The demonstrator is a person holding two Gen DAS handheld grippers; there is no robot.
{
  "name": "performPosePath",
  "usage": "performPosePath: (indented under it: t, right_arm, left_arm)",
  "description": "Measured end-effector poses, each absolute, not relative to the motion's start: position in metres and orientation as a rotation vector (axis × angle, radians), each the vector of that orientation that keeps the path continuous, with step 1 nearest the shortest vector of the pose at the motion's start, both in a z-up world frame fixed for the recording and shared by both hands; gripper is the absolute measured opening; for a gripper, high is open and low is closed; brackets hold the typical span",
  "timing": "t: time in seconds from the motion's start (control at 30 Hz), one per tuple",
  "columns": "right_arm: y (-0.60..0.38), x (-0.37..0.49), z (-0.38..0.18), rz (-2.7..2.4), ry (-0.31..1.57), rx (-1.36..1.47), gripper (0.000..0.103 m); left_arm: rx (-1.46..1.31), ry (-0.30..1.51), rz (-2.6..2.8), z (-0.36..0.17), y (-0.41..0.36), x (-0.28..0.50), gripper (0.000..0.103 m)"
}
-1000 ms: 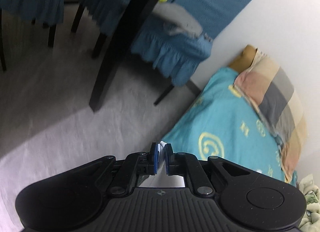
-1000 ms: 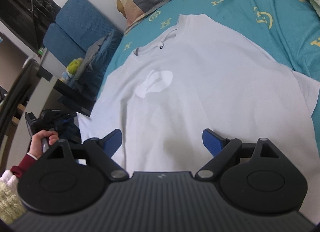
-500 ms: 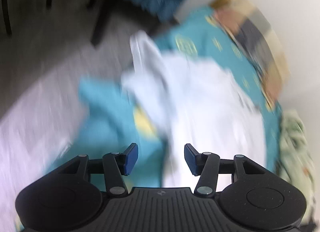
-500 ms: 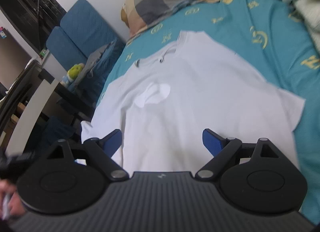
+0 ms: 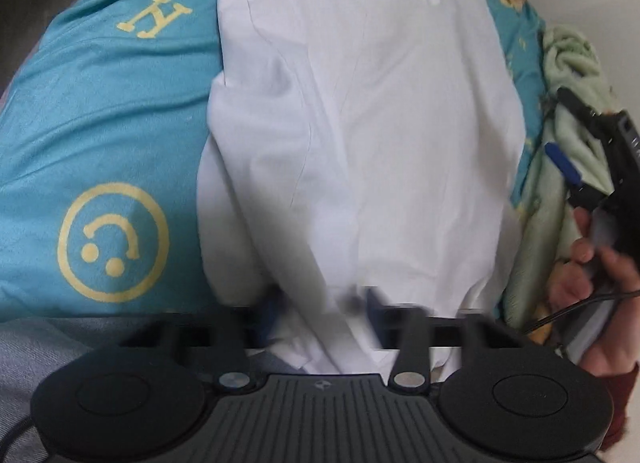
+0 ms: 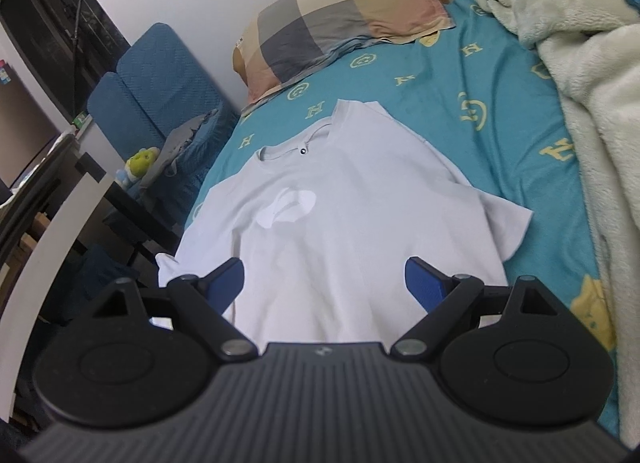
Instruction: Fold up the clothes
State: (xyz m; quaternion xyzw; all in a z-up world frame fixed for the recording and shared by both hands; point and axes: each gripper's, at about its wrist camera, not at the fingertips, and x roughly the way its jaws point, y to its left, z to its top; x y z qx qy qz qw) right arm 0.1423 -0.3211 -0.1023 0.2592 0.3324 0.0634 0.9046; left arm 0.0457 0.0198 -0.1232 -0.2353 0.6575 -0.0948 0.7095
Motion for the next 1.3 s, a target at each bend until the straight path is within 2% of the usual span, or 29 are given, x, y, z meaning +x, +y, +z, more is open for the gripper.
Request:
performPosePath:
  t: [0.2,0.33,0.53,0.67,0.93,1.1,1.13,1.17,1.27,1.3]
  right_arm:
    - [-0.325,0.134,-0.103,0.125,0.698,0.534,0.089]
    - [-0.323,0.134,-0.103,0.127,0.710,0.540,0.089]
    - [-0.326,0.138,-0.104,0.118,0.715,0.551,0.089]
    - [-0.339,0.134,-0.102,0.097,0.707,0.576,0.089]
    - [-0.371,0.148,-0.096,0.057,0.697,0.642,0.089]
    - [-0.396,0.179,-0.101,0.039,0.708,0.666,0.088]
    - [-0.402,0.186,-0.103,0.034,0.711,0.666,0.082]
    - [-0.408,0.193,-0.107,0.021,0.721,0.654,0.070]
    - [-0.424,0.207,-0.124,-0.020,0.748,0.627,0.068]
    - [-0.428,0.212,-0.131,-0.030,0.758,0.617,0.064]
  left_arm:
    - [-0.448,1.354,-0.138,-0.067,0.072,0.041,0.004]
    - [-0.332,1.397,-0.019,-0.039,0.126,0.037,0.003]
    - [-0.192,1.525,0.129,-0.062,0.169,0.042,0.004]
    - [-0.168,1.532,0.110,-0.072,0.153,0.045,0.008]
    - [-0.210,1.266,-0.028,-0.030,0.114,0.051,0.065]
    - [-0.171,1.095,-0.134,-0.020,0.057,0.069,0.071]
    - [-0.184,1.070,-0.151,-0.025,0.046,0.074,0.071]
    - [-0.201,1.047,-0.166,-0.034,0.034,0.079,0.071]
    - [-0.273,0.992,-0.220,-0.069,0.004,0.099,0.071]
    - [-0.307,0.980,-0.232,-0.086,-0.004,0.108,0.071]
